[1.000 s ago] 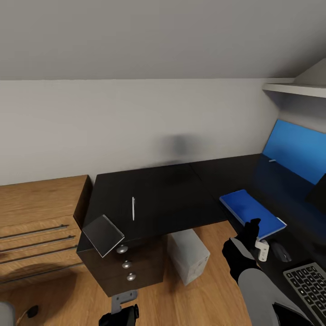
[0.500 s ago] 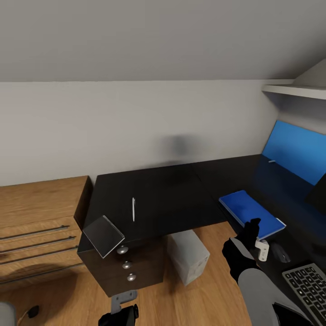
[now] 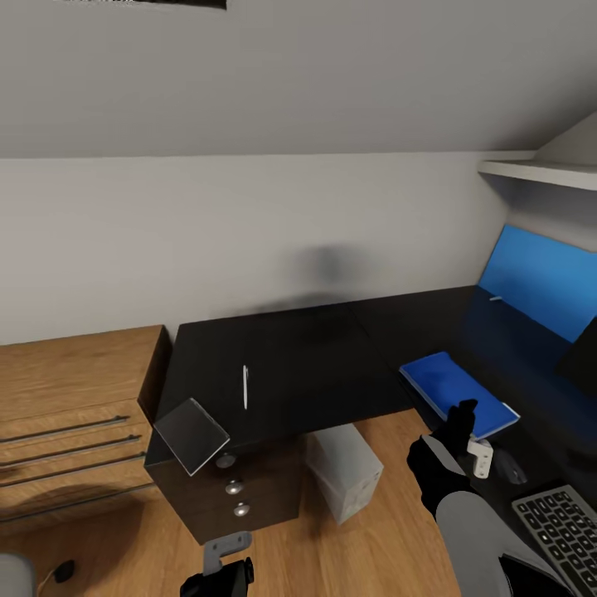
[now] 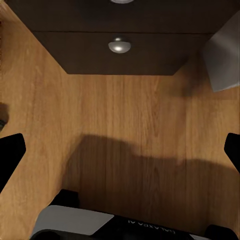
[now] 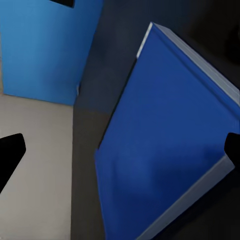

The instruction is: In the bedroom, organize the workspace by keeping the computer under the desk, ensuring the monitor is on the desk, placing the keyboard on the desk next to the monitor, placing the mouse on the desk next to the keyboard, moving the folder from the swivel chair onto the desk next to the mouse, stacking the notebook on top of the folder with the pen on top of the notebook, and positioning the swivel chair next to the desk.

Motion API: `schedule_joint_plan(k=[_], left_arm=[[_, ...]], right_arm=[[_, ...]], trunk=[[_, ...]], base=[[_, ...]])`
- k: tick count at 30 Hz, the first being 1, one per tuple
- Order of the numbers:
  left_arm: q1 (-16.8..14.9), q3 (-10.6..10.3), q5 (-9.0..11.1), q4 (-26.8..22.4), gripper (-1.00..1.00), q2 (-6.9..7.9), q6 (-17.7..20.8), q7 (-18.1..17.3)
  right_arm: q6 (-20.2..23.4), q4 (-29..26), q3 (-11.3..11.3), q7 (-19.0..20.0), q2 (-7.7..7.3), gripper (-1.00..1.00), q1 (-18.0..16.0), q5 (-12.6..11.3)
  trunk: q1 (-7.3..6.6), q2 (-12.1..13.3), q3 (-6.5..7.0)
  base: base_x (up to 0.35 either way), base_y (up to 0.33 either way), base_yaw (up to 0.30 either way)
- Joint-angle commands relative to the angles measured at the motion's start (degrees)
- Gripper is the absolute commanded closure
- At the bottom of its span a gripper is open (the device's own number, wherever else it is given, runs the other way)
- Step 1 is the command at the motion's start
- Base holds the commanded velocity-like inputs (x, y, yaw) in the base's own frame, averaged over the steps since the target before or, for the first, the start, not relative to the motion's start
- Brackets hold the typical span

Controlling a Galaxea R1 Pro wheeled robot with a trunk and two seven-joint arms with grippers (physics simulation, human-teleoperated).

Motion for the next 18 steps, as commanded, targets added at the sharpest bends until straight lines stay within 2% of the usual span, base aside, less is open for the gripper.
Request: schedule_joint_plan(k=[1,18], left_arm=[[-0.06,-0.16,0.28,-0.09,-1.0,0.07,0.19,0.43],[-0.06,-0.16,0.17,1.8,-1.0,-0.01,0.19,0.8]], right_arm=[[0.02,-0.02,-0.17,0.57,0.04,-1.0,-0.04,-0.61],[0.02,0.13,-0.15,1.17,0.68,-1.0,-0.04,-0.87]], trunk=[[-0.22,0.38,0.13],[-3.74,6.79,3.0]], base=[[0.0,0.0,0.0],[0.0,0.0,0.0]])
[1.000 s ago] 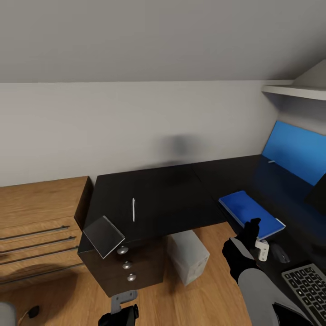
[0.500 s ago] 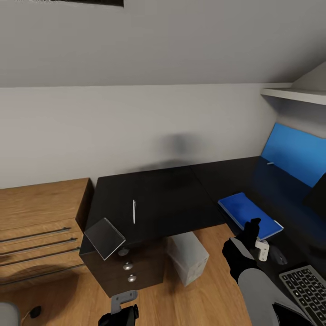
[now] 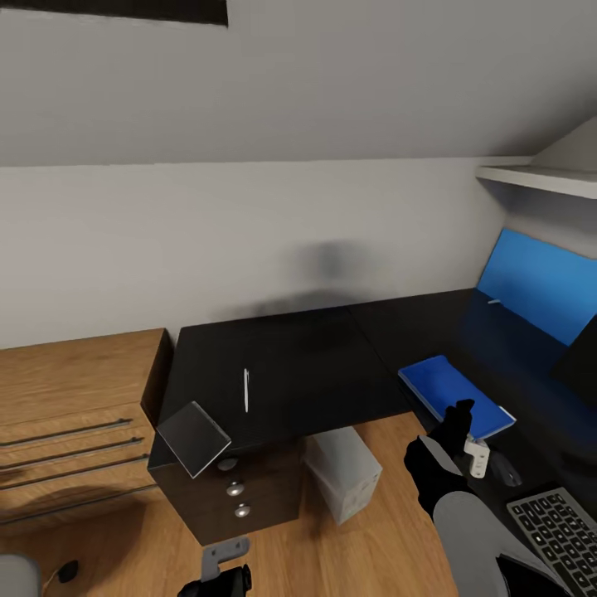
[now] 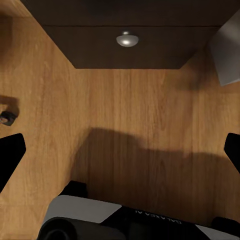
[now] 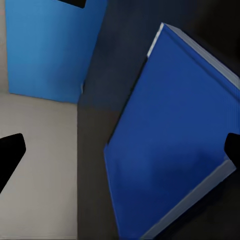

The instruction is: In the bedroom, organize the workspace by keeping the computer under the desk, ensuring the monitor is on the desk, placing the keyboard on the desk next to the monitor, placing the mouse on the desk next to the keyboard, moving the folder from the swivel chair onto the desk next to the mouse, stacking the notebook on top of the folder with the pen on top of the notebook, and positioning the swivel chair next to the desk.

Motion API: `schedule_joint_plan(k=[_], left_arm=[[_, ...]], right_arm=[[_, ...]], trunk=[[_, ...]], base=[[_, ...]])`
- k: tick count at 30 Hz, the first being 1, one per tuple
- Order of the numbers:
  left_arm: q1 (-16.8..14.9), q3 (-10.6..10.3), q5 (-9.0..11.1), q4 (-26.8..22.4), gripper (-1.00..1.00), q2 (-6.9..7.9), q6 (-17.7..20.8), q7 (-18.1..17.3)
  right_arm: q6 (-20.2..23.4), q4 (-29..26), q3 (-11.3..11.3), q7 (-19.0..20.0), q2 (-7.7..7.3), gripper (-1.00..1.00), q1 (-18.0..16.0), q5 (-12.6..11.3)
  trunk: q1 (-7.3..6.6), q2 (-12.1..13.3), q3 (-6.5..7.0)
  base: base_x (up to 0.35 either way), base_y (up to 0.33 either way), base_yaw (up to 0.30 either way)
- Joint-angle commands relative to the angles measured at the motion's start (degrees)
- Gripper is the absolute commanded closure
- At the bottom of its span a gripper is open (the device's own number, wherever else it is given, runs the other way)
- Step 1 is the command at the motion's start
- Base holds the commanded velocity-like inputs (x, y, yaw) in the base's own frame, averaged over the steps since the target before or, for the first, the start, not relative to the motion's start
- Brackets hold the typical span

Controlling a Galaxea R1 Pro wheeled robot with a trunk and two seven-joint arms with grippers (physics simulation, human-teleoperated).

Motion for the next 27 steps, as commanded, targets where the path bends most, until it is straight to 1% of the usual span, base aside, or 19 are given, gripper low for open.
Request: schedule_joint_plan(k=[1,5,12,18,23,25,26,27], left_arm=[[-0.06,-0.17,0.26,-0.08,-1.0,0.06,0.2,0.49],[-0.06,-0.17,0.25,-0.06,-1.0,0.06,0.19,0.56],[-0.06,-0.17,0.29,0.06,-1.0,0.06,0.19,0.44],[-0.06,0.02,0.3,0.53,-1.0,0.06,0.19,0.43],[-0.06,0.08,0.27,0.71,-1.0,0.06,0.16,0.42],[-0.06,0.08,0.26,0.85,-1.0,0.06,0.14,0.42],[-0.06,0.09,0.27,1.28,-1.0,0.09,0.1,0.44],[-0.06,0.09,0.27,1.61,-1.0,0.11,0.07,0.45]], right_arm=[[0.02,0.06,-0.14,0.56,0.1,-1.0,-0.05,-0.59],[0.02,0.29,-0.05,0.52,0.41,-1.0,-0.05,-0.54],[-0.09,0.48,0.1,1.4,2.97,-1.0,0.02,0.27],[-0.07,1.36,1.03,3.08,3.7,-1.0,0.1,0.84],[-0.07,3.24,3.25,4.32,3.89,-1.0,0.12,0.99],[-0.07,4.08,4.59,4.65,3.92,-1.0,0.12,1.02],[-0.07,4.98,6.07,4.87,3.96,-1.0,0.13,1.01],[-0.07,5.41,6.8,4.96,4.0,-1.0,0.13,1.0]], trunk=[[0.01,-0.05,-0.06],[0.01,-0.05,-0.03],[0.01,-0.05,0.38],[0.01,-0.05,0.86],[0.01,-0.05,1.27],[0.01,-0.05,1.42],[0.01,-0.05,1.5],[0.01,-0.05,1.57]], base=[[0.0,0.0,0.0],[0.0,0.0,0.005],[0.0,0.0,0.064],[0.0,0.0,0.094],[0.0,0.0,0.107],[0.0,0.0,0.126],[0.0,0.0,0.135],[0.0,0.0,0.137]])
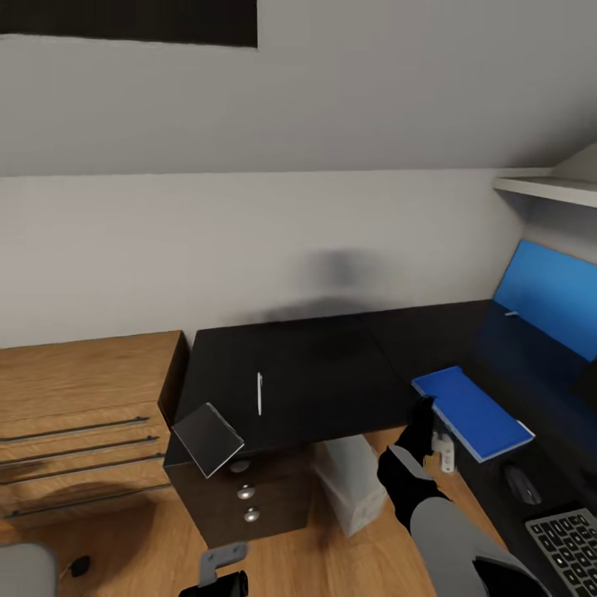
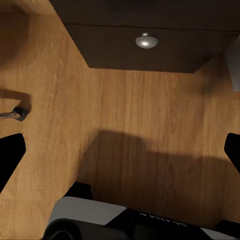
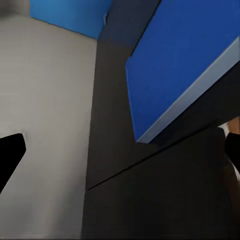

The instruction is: In the bedroom, organize the workspace by keeping the computer under the desk, ensuring the monitor is on the desk, placing the keyboard on the desk next to the monitor, placing the mouse on the desk next to the keyboard, moving the folder from the swivel chair onto the desk next to the mouse, stacking the notebook on top of the folder with the pen on top of the notebook, and positioning the swivel chair next to the desk.

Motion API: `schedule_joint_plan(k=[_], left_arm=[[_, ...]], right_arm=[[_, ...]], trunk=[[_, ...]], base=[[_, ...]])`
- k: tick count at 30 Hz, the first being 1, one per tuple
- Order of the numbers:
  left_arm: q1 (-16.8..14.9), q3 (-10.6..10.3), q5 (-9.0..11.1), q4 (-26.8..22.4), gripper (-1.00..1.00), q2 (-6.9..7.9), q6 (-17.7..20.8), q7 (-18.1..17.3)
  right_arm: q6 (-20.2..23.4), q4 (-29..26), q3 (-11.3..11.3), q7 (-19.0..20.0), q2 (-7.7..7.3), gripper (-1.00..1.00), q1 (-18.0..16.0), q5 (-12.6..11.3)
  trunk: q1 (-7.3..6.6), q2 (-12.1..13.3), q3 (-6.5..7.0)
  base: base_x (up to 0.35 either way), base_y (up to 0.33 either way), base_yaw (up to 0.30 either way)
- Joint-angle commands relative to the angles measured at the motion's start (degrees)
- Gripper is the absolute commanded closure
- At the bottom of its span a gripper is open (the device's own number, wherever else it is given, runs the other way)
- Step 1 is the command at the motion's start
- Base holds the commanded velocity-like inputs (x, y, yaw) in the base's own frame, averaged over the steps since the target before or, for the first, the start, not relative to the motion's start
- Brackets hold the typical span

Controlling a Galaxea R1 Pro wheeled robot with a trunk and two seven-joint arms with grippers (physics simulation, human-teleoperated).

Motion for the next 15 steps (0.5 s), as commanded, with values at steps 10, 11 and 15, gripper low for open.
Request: schedule_joint_plan(k=[10,11,15], left_arm=[[-0.07,-0.03,0.19,7.22,-1.0,0.17,-3.21,0.28],[-0.07,-0.03,0.16,8.13,-1.0,0.14,-3.57,0.25],[-0.07,0.01,0.06,11.45,-1.0,0.07,-4.56,0.19]], right_arm=[[-0.01,3.05,3.99,0.81,1.75,-1.0,-0.03,-0.65],[-0.01,3.59,4.1,0.83,1.89,-1.0,-0.03,-0.64],[0.02,6.79,4.58,1.41,2.01,-1.0,-0.03,-0.52]], trunk=[[0.01,-0.05,0.66],[0.01,-0.05,0.72],[0.01,-0.05,0.87]], base=[[0.0,0.0,0.144],[0.0,0.0,0.121],[0.0,0.0,0.071]])
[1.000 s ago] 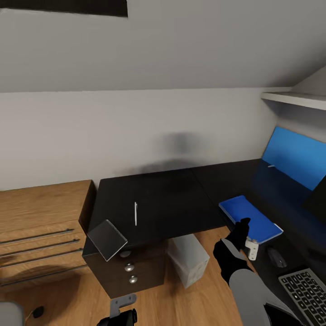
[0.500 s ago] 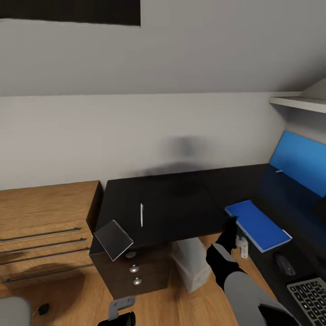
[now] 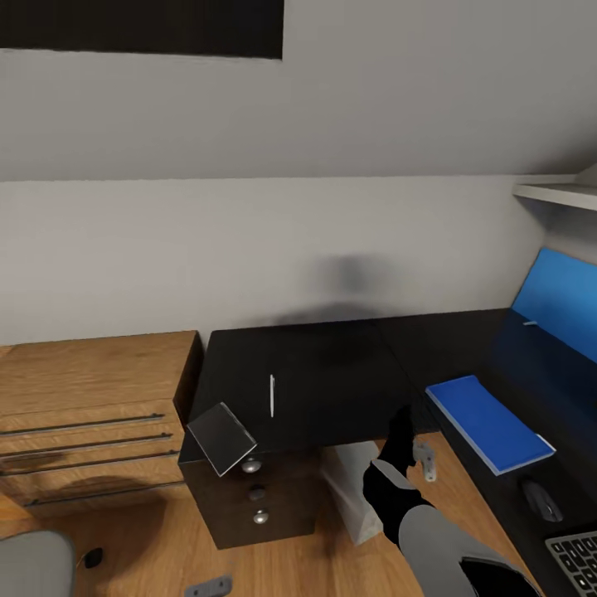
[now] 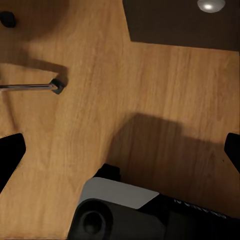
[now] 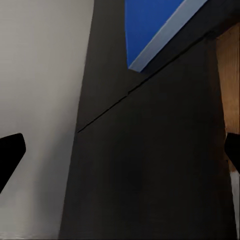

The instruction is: In the bedroom, organize the workspace by keeping the computer under the desk, ensuring the monitor is on the desk, placing the keyboard on the desk next to the monitor, placing the mouse on the desk next to the keyboard, moving the folder from the swivel chair onto the desk next to the mouse, stacking the notebook on top of the folder with the pen on top of the notebook, and positioning the swivel chair next to the desk.

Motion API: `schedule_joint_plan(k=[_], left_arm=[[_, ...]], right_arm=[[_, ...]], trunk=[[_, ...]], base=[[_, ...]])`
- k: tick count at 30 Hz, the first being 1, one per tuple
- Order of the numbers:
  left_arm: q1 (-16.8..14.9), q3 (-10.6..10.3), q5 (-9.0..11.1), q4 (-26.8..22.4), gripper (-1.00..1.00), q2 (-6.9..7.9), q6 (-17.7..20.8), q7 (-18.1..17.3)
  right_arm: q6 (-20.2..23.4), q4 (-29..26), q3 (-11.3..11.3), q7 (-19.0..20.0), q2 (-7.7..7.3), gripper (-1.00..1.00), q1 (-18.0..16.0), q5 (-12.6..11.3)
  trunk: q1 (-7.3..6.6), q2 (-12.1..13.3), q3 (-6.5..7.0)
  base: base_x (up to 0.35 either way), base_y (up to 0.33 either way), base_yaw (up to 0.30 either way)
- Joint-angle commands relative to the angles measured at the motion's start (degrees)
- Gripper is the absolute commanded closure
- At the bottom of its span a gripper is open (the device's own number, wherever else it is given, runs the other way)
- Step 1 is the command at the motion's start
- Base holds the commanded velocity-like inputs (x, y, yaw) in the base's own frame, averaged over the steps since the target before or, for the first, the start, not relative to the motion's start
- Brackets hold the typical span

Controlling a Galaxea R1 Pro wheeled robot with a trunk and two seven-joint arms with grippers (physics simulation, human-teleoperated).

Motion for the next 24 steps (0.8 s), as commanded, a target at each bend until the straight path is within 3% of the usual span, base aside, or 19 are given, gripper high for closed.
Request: schedule_joint_plan(k=[1,2,7,8,14,15,22,23,24], left_arm=[[-0.07,-0.23,0.15,1.34,-1.0,0.06,-0.01,0.41],[-0.07,-0.23,0.15,1.34,-1.0,0.06,-0.01,0.41],[-0.07,-0.24,0.03,3.69,-1.0,0.03,-1.29,0.39],[-0.07,-0.24,0.06,4.05,-1.0,0.03,-2.23,0.35],[-0.07,-0.45,0.1,4.99,-1.0,0.08,-7.56,0.31],[-0.07,-0.59,0.05,6.12,-1.0,0.05,-9.31,0.3],[-0.07,-0.75,-0.16,8.36,-1.0,0.03,-11.28,0.29],[-0.07,-0.79,-0.19,8.58,-1.0,0.03,-11.47,0.29],[-0.07,-0.8,-0.22,8.84,-1.0,-0.01,-11.73,0.29]], right_arm=[[0.0,2.18,0.48,1.5,0.03,-1.0,-0.02,-0.18],[0.0,2.18,0.48,1.5,0.03,-1.0,-0.02,-0.18],[0.07,9.02,2.29,8.63,0.03,-1.0,0.23,1.48],[0.09,11.1,2.54,12.13,0.03,-1.0,0.55,1.83],[0.49,15.35,2.93,24.28,0.03,-1.0,3.84,2.38],[1.55,15.79,3.03,26.11,0.03,-1.0,5.59,2.65],[8.7,16.16,3.1,27.73,0.03,-1.0,8.81,5.13],[11.72,16.23,3.09,27.87,0.03,-1.0,9.46,6.02],[17.78,16.29,3.06,28.03,0.03,-1.0,11.39,7.08]], trunk=[[0.01,-0.05,-0.05],[0.01,-0.05,-0.04],[0.01,-0.05,0.0],[0.01,-0.05,0.0],[0.01,-0.05,0.01],[0.01,-0.05,0.01],[0.01,-0.05,0.01],[0.01,-0.05,0.01],[0.01,-0.05,0.01]], base=[[0.0,0.0,0.032],[0.0,0.0,0.032],[0.0,0.0,0.014],[0.0,0.0,0.005],[0.0,0.0,0.002],[0.0,0.0,0.0],[0.0,0.0,0.0],[0.0,0.0,0.0],[0.0,0.0,0.0]])
